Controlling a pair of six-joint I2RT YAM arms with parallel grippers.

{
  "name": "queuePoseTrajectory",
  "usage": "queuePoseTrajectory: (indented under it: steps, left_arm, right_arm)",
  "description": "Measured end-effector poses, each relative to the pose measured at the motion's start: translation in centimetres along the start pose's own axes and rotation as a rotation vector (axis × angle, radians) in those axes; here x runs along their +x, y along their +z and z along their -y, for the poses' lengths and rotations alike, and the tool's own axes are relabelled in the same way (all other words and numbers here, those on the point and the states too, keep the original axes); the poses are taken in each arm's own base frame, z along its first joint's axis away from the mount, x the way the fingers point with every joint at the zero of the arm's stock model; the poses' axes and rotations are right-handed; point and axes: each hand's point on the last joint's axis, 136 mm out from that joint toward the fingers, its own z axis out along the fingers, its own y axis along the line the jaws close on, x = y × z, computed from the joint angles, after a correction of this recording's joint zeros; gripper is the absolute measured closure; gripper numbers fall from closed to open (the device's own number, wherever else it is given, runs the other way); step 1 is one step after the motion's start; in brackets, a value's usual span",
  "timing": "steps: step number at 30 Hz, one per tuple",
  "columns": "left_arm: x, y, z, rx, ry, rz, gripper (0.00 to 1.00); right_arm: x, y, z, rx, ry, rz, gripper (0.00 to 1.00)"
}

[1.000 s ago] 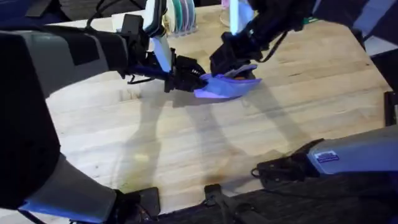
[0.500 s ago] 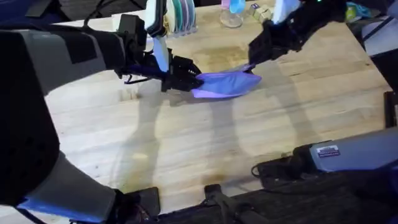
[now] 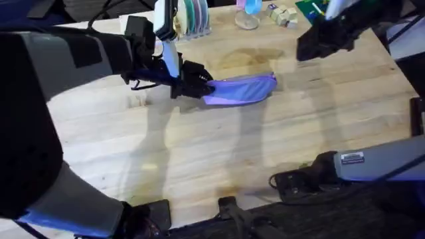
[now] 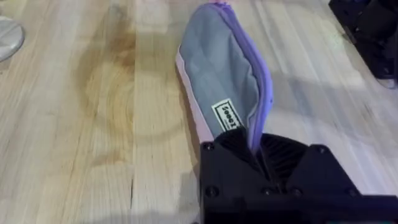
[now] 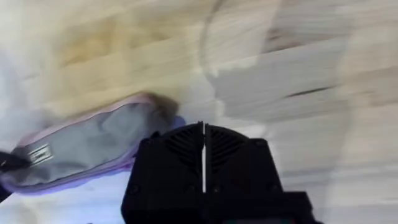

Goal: Unzip the bag, pick up the pens from the table one at a time and place them inside, then zip the bag closed.

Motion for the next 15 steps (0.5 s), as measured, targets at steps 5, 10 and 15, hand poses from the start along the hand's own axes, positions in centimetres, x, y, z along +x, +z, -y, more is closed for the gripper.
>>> queuePoseTrajectory:
  steps: [5, 10, 15]
  left_arm:
    - [0.2, 0.0, -0.1, -0.006, -0.001, -0.011, 0.956]
    - [0.3, 0.0, -0.1, -0.007, -0.001, -0.013, 0.957]
    - [0.3, 0.0, -0.1, -0.007, -0.001, -0.014, 0.956]
  right_arm:
    - [-0.3, 0.7, 3.1, 0.053, 0.065, -0.011, 0.967]
    - [0.0, 2.2, 4.5, 0.075, 0.094, -0.056, 0.968]
    - [-0.2, 1.6, 4.5, 0.076, 0.09, -0.036, 0.968]
